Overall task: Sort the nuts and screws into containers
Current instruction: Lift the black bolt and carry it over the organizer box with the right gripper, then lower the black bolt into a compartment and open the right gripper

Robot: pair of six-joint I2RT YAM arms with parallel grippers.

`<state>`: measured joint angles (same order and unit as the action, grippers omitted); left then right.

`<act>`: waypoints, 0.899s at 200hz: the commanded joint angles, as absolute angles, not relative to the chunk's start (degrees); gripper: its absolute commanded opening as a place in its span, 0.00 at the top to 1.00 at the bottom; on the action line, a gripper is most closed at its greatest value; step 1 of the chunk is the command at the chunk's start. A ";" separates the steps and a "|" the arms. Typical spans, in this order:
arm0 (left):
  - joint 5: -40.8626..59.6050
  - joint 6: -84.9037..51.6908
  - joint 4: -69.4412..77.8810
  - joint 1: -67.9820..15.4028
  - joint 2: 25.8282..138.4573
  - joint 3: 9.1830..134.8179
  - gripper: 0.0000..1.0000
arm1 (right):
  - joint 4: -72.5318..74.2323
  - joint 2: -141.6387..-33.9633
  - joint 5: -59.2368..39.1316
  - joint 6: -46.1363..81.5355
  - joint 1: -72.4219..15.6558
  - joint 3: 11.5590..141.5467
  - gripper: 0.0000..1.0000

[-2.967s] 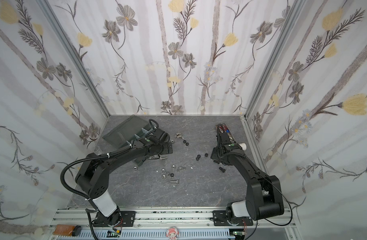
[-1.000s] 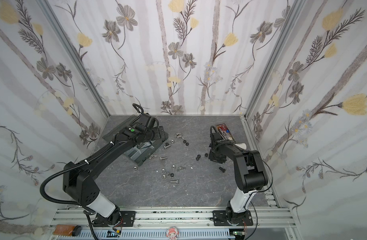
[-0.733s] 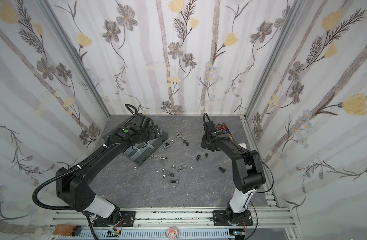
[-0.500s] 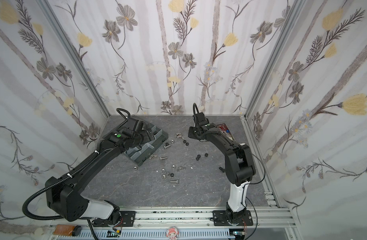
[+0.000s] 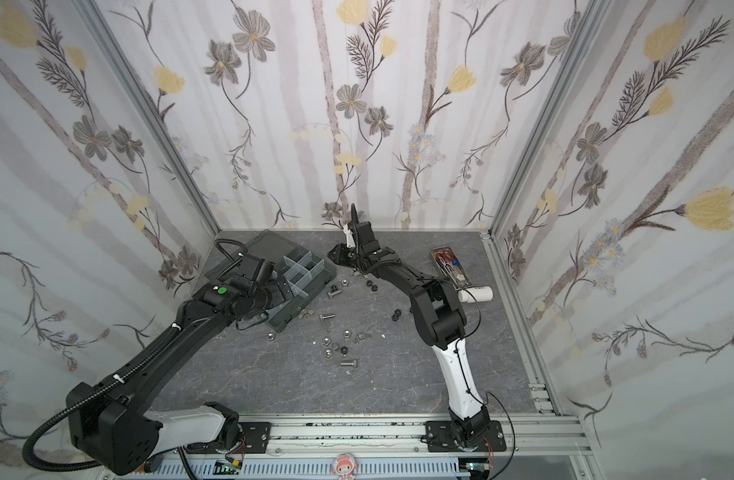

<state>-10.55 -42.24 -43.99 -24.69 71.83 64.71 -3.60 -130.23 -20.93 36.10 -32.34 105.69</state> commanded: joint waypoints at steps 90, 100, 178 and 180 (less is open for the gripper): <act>-13.01 -43.24 -48.28 -24.60 63.46 61.02 0.01 | 12.66 -147.19 -24.66 47.10 -37.18 121.55 0.74; -12.91 -43.33 -48.41 -24.57 63.28 60.79 0.01 | 12.53 -147.60 -23.97 47.11 -37.24 121.55 0.74; -13.35 -43.95 -49.82 -24.61 62.50 61.41 0.01 | 11.43 -149.42 -22.07 46.34 -37.20 122.08 0.49; -13.40 -43.90 -49.87 -24.59 62.49 61.54 0.01 | 11.40 -149.42 -22.06 46.28 -37.21 122.08 0.48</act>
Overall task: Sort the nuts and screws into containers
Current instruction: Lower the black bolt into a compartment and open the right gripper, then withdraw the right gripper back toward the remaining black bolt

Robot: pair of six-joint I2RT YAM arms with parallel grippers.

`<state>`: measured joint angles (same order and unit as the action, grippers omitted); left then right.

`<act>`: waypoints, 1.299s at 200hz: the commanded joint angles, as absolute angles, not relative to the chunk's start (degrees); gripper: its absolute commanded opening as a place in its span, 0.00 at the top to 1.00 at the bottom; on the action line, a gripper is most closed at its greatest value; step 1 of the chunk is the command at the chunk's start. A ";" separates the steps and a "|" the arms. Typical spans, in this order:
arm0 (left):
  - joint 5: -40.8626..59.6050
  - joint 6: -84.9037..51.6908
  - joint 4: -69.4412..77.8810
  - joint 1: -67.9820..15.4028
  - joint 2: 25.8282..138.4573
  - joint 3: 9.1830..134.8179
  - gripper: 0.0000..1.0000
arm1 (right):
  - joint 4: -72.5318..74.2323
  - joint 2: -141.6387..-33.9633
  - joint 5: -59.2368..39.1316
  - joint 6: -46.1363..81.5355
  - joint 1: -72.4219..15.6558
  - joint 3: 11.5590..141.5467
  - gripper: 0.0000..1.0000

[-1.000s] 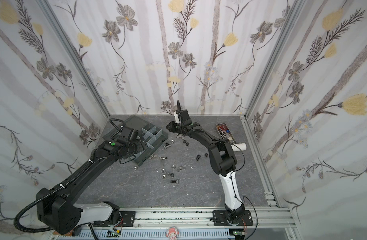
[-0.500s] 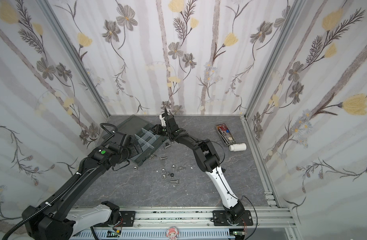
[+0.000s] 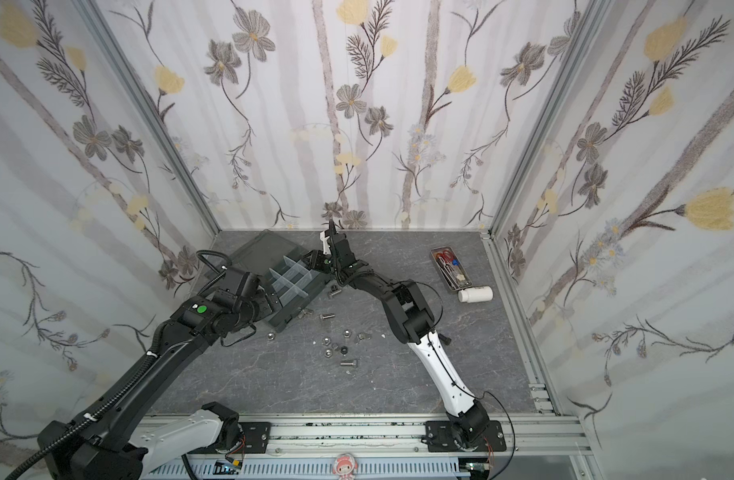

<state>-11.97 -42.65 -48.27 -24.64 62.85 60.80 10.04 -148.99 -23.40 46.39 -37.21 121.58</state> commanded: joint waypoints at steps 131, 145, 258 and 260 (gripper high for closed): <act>-12.50 -40.50 -46.67 -24.76 71.15 67.91 0.00 | 0.54 -137.15 -19.37 38.61 -33.76 122.29 0.34; -12.26 -39.08 -44.57 -25.50 74.33 69.36 0.00 | -7.47 -133.46 -16.59 37.45 -32.60 122.26 0.34; -9.96 -34.53 -33.24 -29.20 85.92 69.75 0.00 | -30.31 -95.73 6.84 32.84 -25.45 80.90 0.36; -9.90 -34.47 -32.77 -29.34 85.71 69.23 0.00 | -30.24 -94.72 7.41 32.53 -25.42 79.84 0.36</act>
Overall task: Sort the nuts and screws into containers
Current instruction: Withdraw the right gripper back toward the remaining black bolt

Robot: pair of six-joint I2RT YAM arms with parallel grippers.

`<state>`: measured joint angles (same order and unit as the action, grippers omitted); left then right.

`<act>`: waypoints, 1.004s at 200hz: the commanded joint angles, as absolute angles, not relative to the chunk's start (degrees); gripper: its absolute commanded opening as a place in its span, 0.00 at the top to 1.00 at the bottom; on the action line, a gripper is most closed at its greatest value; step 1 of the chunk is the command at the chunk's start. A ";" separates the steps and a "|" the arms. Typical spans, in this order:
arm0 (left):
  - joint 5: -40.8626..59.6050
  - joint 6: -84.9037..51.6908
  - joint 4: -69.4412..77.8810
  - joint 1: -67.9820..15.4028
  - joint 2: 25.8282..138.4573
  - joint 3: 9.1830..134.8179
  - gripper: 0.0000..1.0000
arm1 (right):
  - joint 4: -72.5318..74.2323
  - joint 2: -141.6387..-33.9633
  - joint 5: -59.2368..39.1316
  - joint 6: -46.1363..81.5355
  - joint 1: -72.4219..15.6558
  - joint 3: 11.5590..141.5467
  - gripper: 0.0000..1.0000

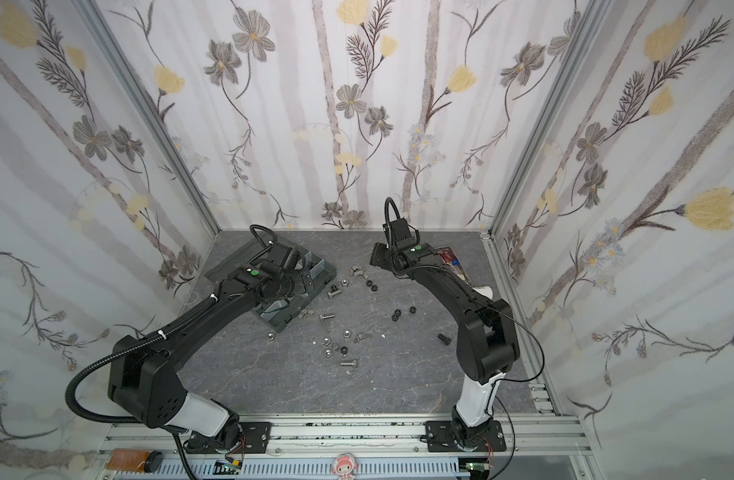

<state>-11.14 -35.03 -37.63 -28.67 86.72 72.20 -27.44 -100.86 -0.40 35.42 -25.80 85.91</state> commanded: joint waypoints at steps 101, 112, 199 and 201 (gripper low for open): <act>-10.98 -38.50 -19.29 -39.62 68.01 50.39 0.00 | -26.57 -53.18 20.40 38.32 -24.35 34.06 0.31; -11.83 -38.50 -19.84 -41.01 67.87 50.27 0.00 | -27.31 -49.67 21.58 40.40 -24.20 30.37 0.31; -12.11 -38.23 -17.18 -44.56 69.21 46.11 0.00 | -26.11 -51.06 28.37 48.87 -23.91 25.29 0.27; -12.01 -38.23 -17.08 -44.60 69.25 46.07 0.00 | -26.11 -51.15 28.38 48.87 -23.91 25.25 0.27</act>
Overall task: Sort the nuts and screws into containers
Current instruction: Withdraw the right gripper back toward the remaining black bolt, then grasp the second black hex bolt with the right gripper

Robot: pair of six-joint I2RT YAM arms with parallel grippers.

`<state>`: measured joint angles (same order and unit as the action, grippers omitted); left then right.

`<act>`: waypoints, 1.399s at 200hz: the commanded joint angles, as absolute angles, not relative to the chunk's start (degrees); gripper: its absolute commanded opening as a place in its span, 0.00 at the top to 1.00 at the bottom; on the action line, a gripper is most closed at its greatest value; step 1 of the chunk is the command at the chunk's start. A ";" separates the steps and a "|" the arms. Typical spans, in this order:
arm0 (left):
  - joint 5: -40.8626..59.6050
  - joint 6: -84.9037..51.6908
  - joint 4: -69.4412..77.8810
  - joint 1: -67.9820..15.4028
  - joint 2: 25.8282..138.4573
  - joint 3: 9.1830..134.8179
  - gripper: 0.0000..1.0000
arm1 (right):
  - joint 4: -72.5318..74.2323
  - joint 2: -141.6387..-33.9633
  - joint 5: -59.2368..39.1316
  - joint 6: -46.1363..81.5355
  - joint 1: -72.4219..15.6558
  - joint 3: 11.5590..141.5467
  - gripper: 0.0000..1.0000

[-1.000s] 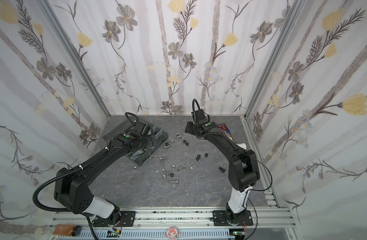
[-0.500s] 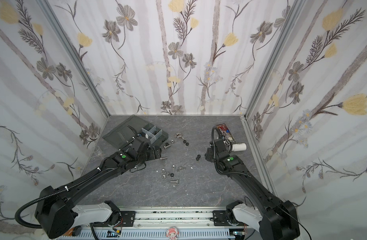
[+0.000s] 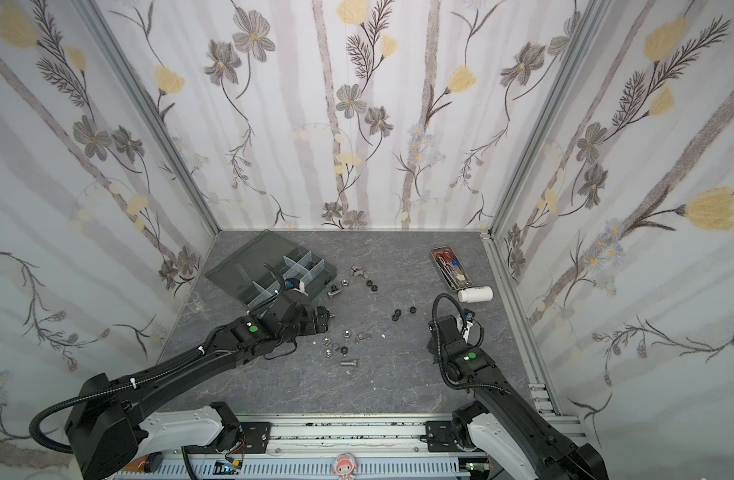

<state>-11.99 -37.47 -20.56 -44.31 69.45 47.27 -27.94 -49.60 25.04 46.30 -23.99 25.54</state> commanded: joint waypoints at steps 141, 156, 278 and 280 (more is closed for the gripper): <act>-13.15 -38.32 -16.16 -45.46 66.71 42.32 0.00 | -16.52 -63.75 23.25 45.11 -20.36 25.99 0.29; -13.26 -38.37 -15.99 -45.50 66.71 42.07 0.00 | -15.95 -65.39 23.23 44.62 -19.91 26.69 0.30; -13.18 -37.88 -15.90 -45.46 67.20 42.29 0.00 | -12.15 -75.58 21.74 41.86 -16.93 29.18 0.44; -13.18 -37.88 -15.88 -45.47 67.18 42.28 0.00 | -12.09 -75.63 21.67 41.91 -16.82 29.18 0.44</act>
<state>-12.05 -37.69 -16.73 -45.52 67.02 42.13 -13.56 -75.00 21.67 42.74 -17.52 28.73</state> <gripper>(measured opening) 0.998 0.564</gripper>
